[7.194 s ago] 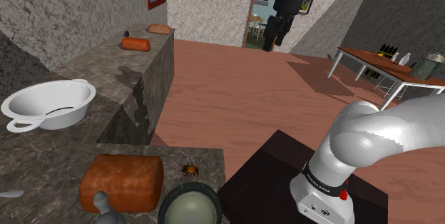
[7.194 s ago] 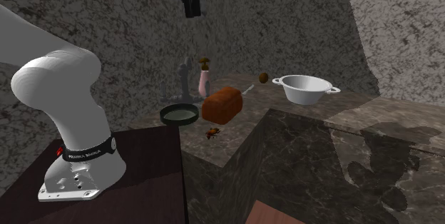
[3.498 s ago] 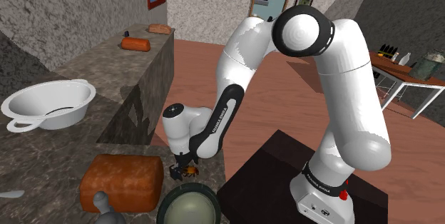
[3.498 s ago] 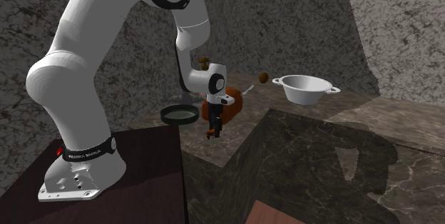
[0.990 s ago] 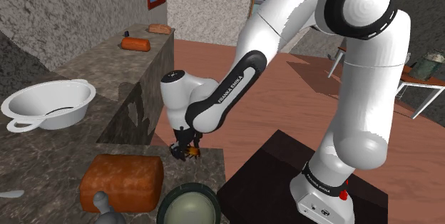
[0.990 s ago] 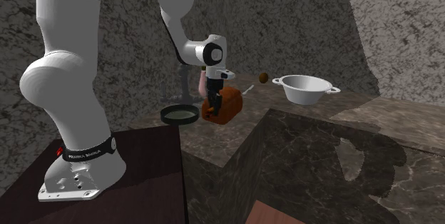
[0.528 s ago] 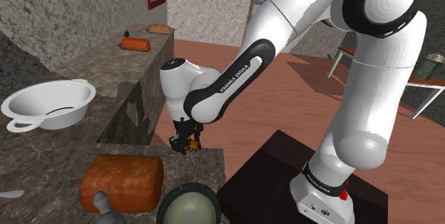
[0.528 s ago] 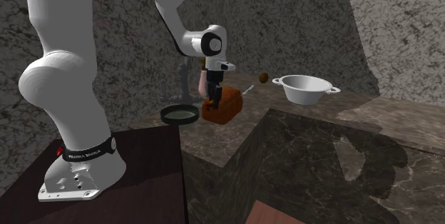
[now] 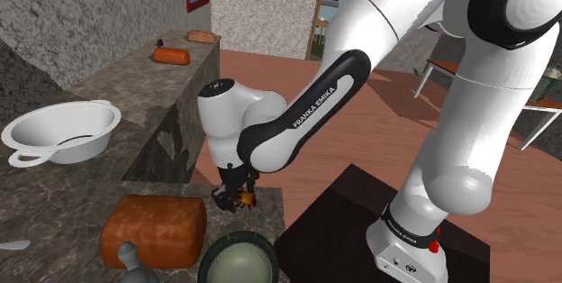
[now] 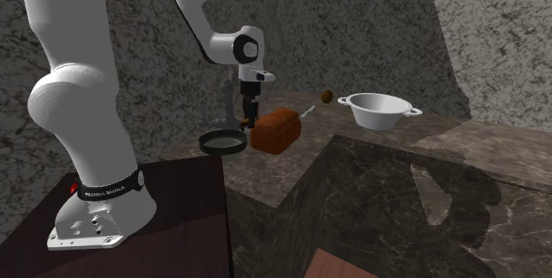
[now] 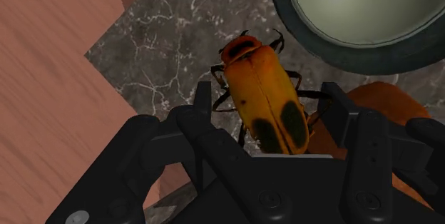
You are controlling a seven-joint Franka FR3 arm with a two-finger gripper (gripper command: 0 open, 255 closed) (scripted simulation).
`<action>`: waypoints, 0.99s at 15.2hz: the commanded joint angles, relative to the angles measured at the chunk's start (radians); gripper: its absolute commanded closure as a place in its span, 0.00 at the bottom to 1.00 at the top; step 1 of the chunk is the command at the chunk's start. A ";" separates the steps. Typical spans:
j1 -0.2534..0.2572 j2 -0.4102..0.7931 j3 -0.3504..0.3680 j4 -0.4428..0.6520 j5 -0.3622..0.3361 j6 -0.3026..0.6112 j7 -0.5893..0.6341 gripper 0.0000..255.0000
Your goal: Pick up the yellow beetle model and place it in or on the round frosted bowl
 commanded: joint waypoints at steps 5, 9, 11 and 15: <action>0.084 -0.025 0.076 -0.030 0.044 0.000 0.130 1.00; 0.143 -0.024 0.126 -0.029 0.063 -0.004 0.224 1.00; 0.146 0.004 0.120 -0.033 0.040 0.021 0.241 1.00; 0.157 0.060 0.104 -0.036 -0.009 0.070 0.276 1.00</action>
